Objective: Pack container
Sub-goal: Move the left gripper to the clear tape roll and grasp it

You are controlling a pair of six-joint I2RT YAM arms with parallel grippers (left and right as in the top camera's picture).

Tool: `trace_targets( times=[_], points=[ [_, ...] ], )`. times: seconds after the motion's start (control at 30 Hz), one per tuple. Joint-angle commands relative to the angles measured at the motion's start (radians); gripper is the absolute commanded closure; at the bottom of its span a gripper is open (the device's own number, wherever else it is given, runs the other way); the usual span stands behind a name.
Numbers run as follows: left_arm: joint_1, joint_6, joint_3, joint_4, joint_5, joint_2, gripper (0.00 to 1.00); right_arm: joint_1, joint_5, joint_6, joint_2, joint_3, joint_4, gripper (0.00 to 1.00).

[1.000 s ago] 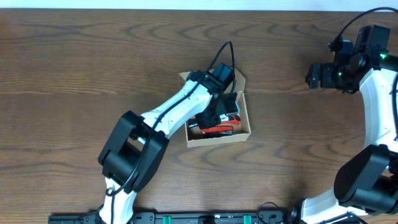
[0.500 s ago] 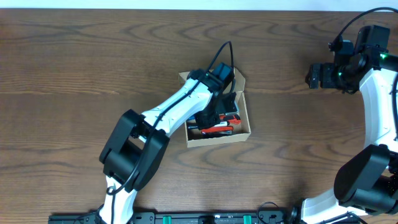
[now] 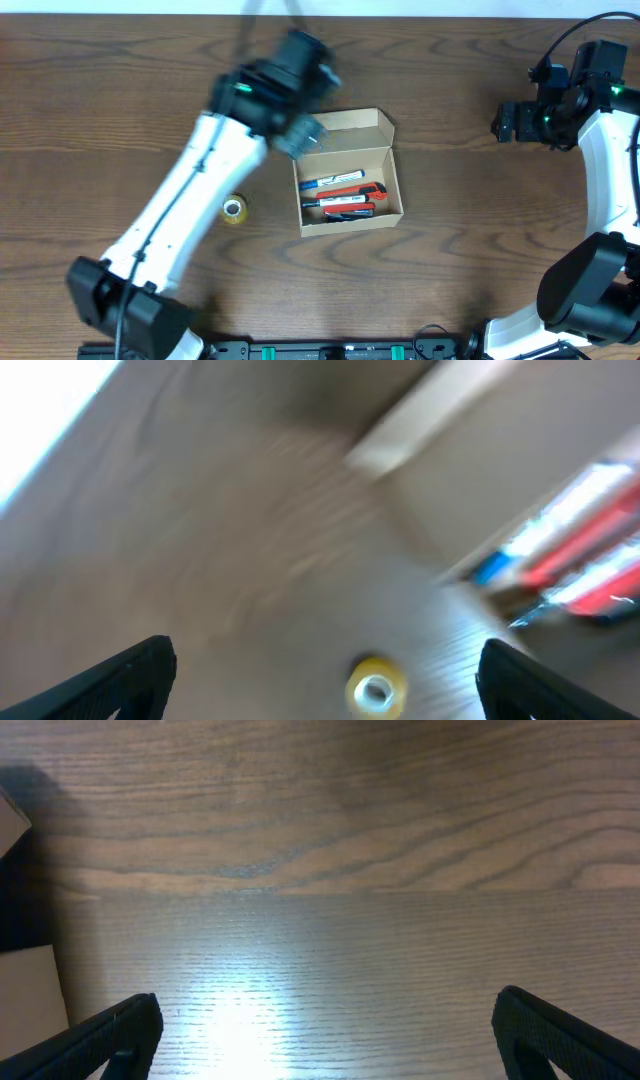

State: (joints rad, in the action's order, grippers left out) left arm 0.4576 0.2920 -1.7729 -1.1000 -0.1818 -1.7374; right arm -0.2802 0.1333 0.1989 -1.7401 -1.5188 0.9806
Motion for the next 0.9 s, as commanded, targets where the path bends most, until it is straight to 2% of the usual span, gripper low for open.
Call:
trace_targets(
  times=[0.0, 0.13, 0.27, 0.6, 0.87],
  points=[
    [-0.145, -0.219, 0.005, -0.054, -0.031, -0.011, 0.05, -0.007, -0.005, -0.011, -0.001, 0.003, 0.004, 0.01],
    [-0.304, -0.239, 0.050, -0.080, 0.072, -0.011, 0.01, -0.007, -0.002, -0.011, -0.001, 0.003, 0.003, 0.01],
    [-0.378, -0.220, 0.145, -0.040, 0.146, 0.005, 0.02, -0.007, -0.002, -0.011, -0.001, 0.003, 0.004, 0.01],
    [-0.369, -0.315, 0.586, 0.228, 0.157, 0.174, 0.04, -0.007, -0.002, -0.011, -0.001, 0.003, 0.004, 0.01],
    [-0.374, -0.380, 0.788, 0.331, 0.158, 0.178, 0.04, -0.007, -0.002, -0.011, -0.001, 0.003, 0.005, 0.01]
  ],
)
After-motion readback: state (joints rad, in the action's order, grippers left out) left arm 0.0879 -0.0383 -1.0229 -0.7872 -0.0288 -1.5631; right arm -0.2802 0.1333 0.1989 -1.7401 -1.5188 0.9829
